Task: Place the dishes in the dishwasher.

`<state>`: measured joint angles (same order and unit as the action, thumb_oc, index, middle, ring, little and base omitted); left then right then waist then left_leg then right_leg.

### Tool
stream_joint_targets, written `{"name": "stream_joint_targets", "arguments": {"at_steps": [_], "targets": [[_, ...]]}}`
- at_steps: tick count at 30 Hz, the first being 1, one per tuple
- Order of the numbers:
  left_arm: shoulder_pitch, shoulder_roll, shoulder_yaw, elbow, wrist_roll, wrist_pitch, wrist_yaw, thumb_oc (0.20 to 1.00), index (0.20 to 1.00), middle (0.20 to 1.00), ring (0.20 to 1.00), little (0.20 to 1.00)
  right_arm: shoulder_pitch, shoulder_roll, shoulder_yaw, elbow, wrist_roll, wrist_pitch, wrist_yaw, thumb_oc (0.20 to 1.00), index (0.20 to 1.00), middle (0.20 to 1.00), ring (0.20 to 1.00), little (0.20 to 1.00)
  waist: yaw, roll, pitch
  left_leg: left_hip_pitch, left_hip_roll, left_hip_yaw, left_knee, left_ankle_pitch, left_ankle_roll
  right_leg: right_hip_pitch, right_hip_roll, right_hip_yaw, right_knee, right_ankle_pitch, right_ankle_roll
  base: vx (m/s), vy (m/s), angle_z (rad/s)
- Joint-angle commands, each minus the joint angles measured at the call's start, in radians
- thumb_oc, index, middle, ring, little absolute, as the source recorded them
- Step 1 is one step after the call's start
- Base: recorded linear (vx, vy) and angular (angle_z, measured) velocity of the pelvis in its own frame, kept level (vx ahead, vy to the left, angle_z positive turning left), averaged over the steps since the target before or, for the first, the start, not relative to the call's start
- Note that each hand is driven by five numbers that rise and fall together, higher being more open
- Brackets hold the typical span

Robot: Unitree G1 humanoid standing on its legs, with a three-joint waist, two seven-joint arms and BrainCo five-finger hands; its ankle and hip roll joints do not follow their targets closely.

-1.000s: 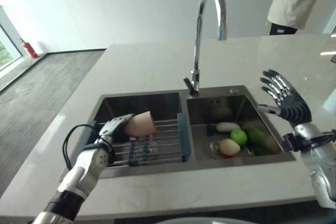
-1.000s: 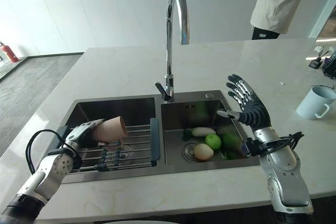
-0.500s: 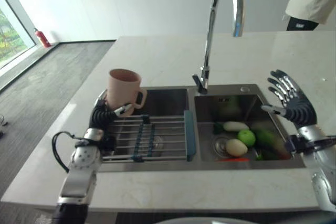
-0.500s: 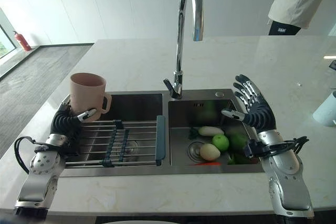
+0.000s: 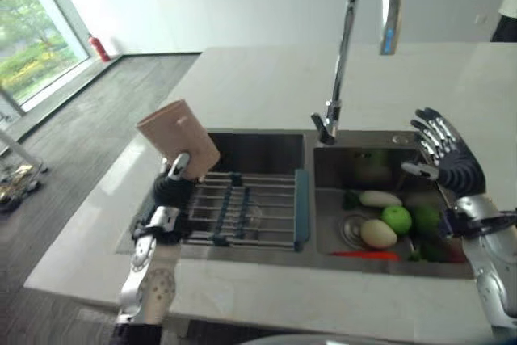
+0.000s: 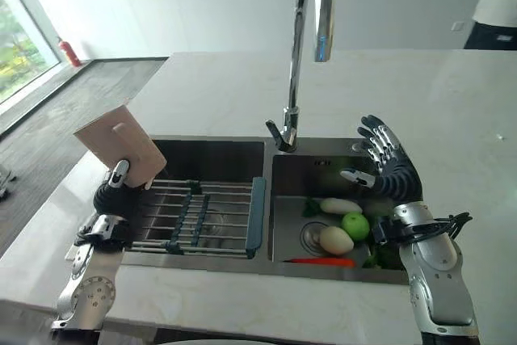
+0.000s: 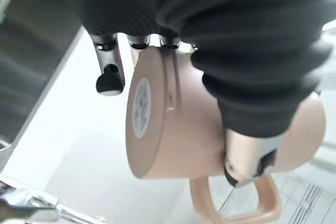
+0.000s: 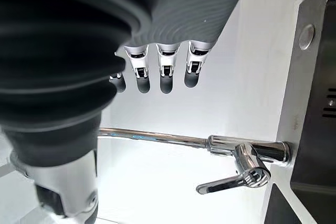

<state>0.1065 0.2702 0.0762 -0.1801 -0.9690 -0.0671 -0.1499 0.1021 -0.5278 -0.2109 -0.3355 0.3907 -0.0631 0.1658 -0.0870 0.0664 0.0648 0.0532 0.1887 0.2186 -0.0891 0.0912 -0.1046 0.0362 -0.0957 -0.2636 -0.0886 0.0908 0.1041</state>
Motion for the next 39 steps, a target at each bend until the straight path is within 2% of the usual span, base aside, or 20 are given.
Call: {"name": "stream_joint_targets", "arguments": {"at_steps": [1,2,5,6,7,9,14,16,17,18,19,20,22,24,29,32,33,35,36,39], "targets": [[-0.058,0.071,0.019,-0.129,-0.102,-0.061,-0.085,0.2,0.2,0.2,0.2,0.2,-0.062,-0.03,-0.055,-0.066,-0.004,-0.067,-0.031,1.0,1.0,1.0,1.0,1.0,0.002,-0.068,0.026,0.031,0.025,0.123,0.041,-0.034,-0.017,0.064,0.023,0.02,0.001,-0.122,-0.016,-0.35,0.0,0.76],[-0.067,0.064,0.012,-0.143,-0.113,-0.066,-0.091,0.2,0.2,0.2,0.2,0.2,-0.072,-0.054,-0.07,-0.056,0.016,-0.08,-0.037,1.0,1.0,1.0,1.0,1.0,-0.005,-0.083,0.038,0.017,0.018,0.164,0.206,-0.064,-0.005,0.059,0.011,0.002,0.001,-0.113,-0.028,-0.34,0.027,0.62],[-0.105,0.053,0.003,-0.161,-0.126,-0.064,-0.112,0.2,0.2,0.2,0.2,0.2,-0.07,-0.051,-0.096,-0.048,0.012,-0.115,-0.037,1.0,1.0,1.0,1.0,1.0,-0.043,-0.093,0.043,0.064,0.026,0.223,0.36,-0.125,0.007,0.027,-0.009,-0.057,0.001,-0.074,-0.034,-0.3,0.145,1.14],[-0.108,0.053,0.002,-0.161,-0.127,-0.062,-0.114,0.2,0.2,0.2,0.2,0.2,-0.069,-0.05,-0.097,-0.048,0.01,-0.116,-0.04,1.0,1.0,1.0,1.0,1.0,-0.046,-0.092,0.044,0.071,0.028,0.227,0.361,-0.127,0.007,0.026,-0.01,-0.063,0.001,-0.072,-0.034,-0.3,0.423,1.53],[-0.131,0.052,-0.01,-0.158,-0.144,-0.061,-0.137,0.2,0.2,0.2,0.2,0.2,-0.056,-0.039,-0.115,-0.053,-0.003,-0.125,-0.046,1.0,1.0,1.0,1.0,1.0,-0.072,-0.074,0.033,0.166,0.031,0.263,0.287,-0.162,-0.006,0.009,-0.019,-0.121,0.001,-0.052,-0.015,-0.25,0.458,1.03],[-0.143,0.069,-0.015,-0.158,-0.171,-0.043,-0.156,0.2,0.2,0.2,0.2,0.2,-0.047,-0.036,-0.136,-0.061,0.006,-0.126,-0.058,1.0,1.0,1.0,1.0,1.0,-0.092,-0.072,0.025,0.248,-0.001,0.336,0.113,-0.192,0.012,-0.028,-0.063,-0.192,0.002,0.018,0.029,-0.33,0.601,1.84],[-0.16,0.064,-0.034,-0.182,-0.144,-0.023,-0.129,0.2,0.2,0.2,0.2,0.2,-0.098,-0.002,-0.095,-0.057,-0.031,-0.119,-0.077,1.0,1.0,1.0,1.0,1.0,-0.039,-0.08,0.029,0.234,-0.083,0.284,0.051,-0.254,0.043,-0.052,-0.156,-0.26,0.008,0.104,0.099,-0.19,0.489,1.5],[-0.155,0.053,-0.021,-0.214,-0.104,-0.02,-0.112,0.2,0.2,0.2,0.2,0.2,-0.104,0.066,-0.029,-0.086,-0.084,-0.123,-0.079,1.0,1.0,1.0,1.0,1.0,0.014,-0.072,0.044,0.2,-0.145,0.185,0.024,-0.268,0.067,-0.061,-0.217,-0.25,0.022,0.148,0.114,-0.15,0.672,1.02],[-0.154,0.053,-0.022,-0.218,-0.095,-0.022,-0.107,0.2,0.2,0.2,0.2,0.2,-0.102,0.074,-0.02,-0.091,-0.085,-0.125,-0.08,1.0,1.0,1.0,1.0,1.0,0.018,-0.071,0.047,0.199,-0.153,0.164,0.01,-0.261,0.07,-0.061,-0.215,-0.233,0.027,0.143,0.115,-0.14,0.423,0.75],[-0.158,0.057,-0.028,-0.215,-0.101,-0.022,-0.113,0.2,0.2,0.2,0.2,0.2,-0.099,0.076,-0.013,-0.095,-0.082,-0.123,-0.094,1.0,1.0,1.0,1.0,1.0,0.008,-0.074,0.051,0.176,-0.165,0.12,0.002,-0.234,0.079,-0.076,-0.186,-0.154,0.046,0.12,0.09,-0.05,0.31,1.11],[-0.165,0.06,-0.038,-0.204,-0.111,-0.017,-0.127,0.2,0.2,0.2,0.2,0.2,-0.084,0.076,-0.023,-0.096,-0.081,-0.124,-0.093,1.0,1.0,1.0,1.0,1.0,-0.02,-0.071,0.049,0.161,-0.165,0.024,0.002,-0.221,0.093,-0.091,-0.118,0.038,0.086,0.074,0.069,0.0,0.254,1.25],[-0.17,0.059,-0.045,-0.2,-0.113,-0.011,-0.131,0.2,0.2,0.2,0.2,0.2,-0.077,0.069,-0.031,-0.097,-0.082,-0.121,-0.094,1.0,1.0,1.0,1.0,1.0,-0.033,-0.068,0.046,0.151,-0.163,-0.017,0.002,-0.212,0.101,-0.091,-0.075,0.132,0.113,0.03,0.056,0.09,0.158,1.53],[-0.182,0.055,-0.061,-0.197,-0.107,-0.005,-0.127,0.2,0.2,0.2,0.2,0.2,-0.066,0.045,-0.056,-0.093,-0.052,-0.112,-0.085,1.0,1.0,1.0,1.0,1.0,-0.051,-0.068,0.036,0.132,-0.161,-0.082,0.002,-0.19,0.113,-0.07,0.003,0.259,0.137,-0.057,0.037,0.05,0.085,1.73],[-0.195,0.048,-0.078,-0.194,-0.093,-0.013,-0.122,0.2,0.2,0.2,0.2,0.2,-0.061,0.027,-0.069,-0.089,-0.028,-0.113,-0.075,1.0,1.0,1.0,1.0,1.0,-0.06,-0.071,0.031,0.117,-0.167,-0.128,0.005,-0.173,0.119,-0.055,0.056,0.337,0.156,-0.094,0.013,0.01,0.01,1.58],[-0.203,0.036,-0.087,-0.207,-0.077,-0.049,-0.101,0.2,0.2,0.2,0.2,0.2,-0.055,0.031,-0.045,-0.096,-0.027,-0.137,-0.06,1.0,1.0,1.0,1.0,1.0,-0.033,-0.09,0.019,0.101,-0.169,-0.207,0.002,-0.163,0.118,0.001,0.069,0.327,0.108,-0.115,-0.008,0.02,-0.164,1.01],[-0.184,0.045,-0.078,-0.22,-0.109,-0.058,-0.117,0.2,0.2,0.2,0.2,0.2,-0.088,0.011,-0.035,-0.088,-0.046,-0.12,-0.085,1.0,1.0,1.0,1.0,1.0,0.002,-0.097,0.016,0.083,-0.147,-0.206,0.026,-0.151,0.084,0.041,0.068,0.286,0.056,-0.11,-0.024,-0.03,-0.167,0.56],[-0.188,0.044,-0.079,-0.218,-0.12,-0.052,-0.125,0.2,0.2,0.2,0.2,0.2,-0.094,0.006,-0.036,-0.087,-0.056,-0.111,-0.101,1.0,1.0,1.0,1.0,1.0,0.0,-0.101,0.019,0.07,-0.144,-0.169,0.068,-0.16,0.076,0.05,0.06,0.265,0.046,-0.107,-0.024,-0.03,-0.068,0.73],[-0.221,0.037,-0.11,-0.191,-0.151,-0.025,-0.16,0.2,0.2,0.2,0.2,0.2,-0.104,-0.01,-0.047,-0.074,-0.094,-0.104,-0.155,1.0,1.0,1.0,1.0,1.0,-0.024,-0.11,0.022,0.063,-0.092,0.037,0.091,-0.152,0.049,0.082,0.028,0.139,0.011,-0.098,-0.007,-0.08,0.027,1.18],[-0.233,0.044,-0.117,-0.183,-0.15,-0.031,-0.162,0.2,0.2,0.2,0.2,0.2,-0.11,-0.015,-0.048,-0.07,-0.09,-0.113,-0.162,1.0,1.0,1.0,1.0,1.0,-0.031,-0.11,0.025,0.064,-0.08,0.069,0.067,-0.136,0.044,0.085,0.021,0.108,0.008,-0.098,-0.003,-0.1,0.084,1.37],[-0.229,0.058,-0.07,-0.177,-0.188,-0.047,-0.136,0.2,0.2,0.2,0.2,0.2,-0.095,-0.025,-0.074,-0.06,-0.02,-0.143,-0.127,1.0,1.0,1.0,1.0,1.0,-0.044,-0.087,0.012,0.089,-0.089,0.048,0.002,-0.124,0.056,0.074,0.007,0.095,0.004,-0.092,0.012,-0.02,0.099,1.32]]}}
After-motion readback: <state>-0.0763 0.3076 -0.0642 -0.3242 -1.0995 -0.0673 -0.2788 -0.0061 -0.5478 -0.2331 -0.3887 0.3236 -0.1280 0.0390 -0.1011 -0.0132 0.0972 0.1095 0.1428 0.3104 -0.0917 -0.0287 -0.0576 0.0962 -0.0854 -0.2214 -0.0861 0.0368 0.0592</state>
